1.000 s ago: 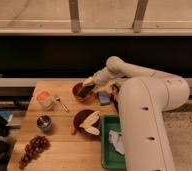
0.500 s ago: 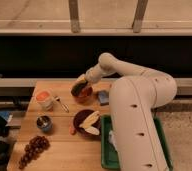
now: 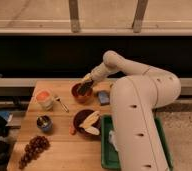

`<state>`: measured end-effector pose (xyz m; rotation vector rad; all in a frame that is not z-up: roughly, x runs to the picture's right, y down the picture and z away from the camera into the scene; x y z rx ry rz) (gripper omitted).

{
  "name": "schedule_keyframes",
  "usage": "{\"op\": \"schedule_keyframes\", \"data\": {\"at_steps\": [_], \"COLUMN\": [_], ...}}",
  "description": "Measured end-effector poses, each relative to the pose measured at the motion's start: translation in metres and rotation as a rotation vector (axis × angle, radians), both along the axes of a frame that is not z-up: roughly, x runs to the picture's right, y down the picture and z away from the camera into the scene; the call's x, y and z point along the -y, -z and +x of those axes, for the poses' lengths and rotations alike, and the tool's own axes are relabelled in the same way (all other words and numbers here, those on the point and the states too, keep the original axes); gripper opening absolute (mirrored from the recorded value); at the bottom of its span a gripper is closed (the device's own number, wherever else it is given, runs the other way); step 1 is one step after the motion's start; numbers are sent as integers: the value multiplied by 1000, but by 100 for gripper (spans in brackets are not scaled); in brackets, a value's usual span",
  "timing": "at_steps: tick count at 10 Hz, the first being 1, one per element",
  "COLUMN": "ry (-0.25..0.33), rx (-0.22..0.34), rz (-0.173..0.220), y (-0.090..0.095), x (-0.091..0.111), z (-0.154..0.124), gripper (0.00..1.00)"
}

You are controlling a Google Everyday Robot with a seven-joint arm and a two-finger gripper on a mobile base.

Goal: Wipe red bowl with eraser

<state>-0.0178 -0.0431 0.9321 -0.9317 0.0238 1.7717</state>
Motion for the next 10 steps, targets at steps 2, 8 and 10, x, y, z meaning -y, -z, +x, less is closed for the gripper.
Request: {"op": "schedule_keyframes", "data": {"at_steps": [2, 8, 10], "ry": [14, 40, 15], "rx": [-2, -6, -26], "rz": [9, 7, -7], "y": [-7, 8, 8], "x": [11, 0, -5], "z": [-10, -10, 13], "gripper": [0, 0, 0]}}
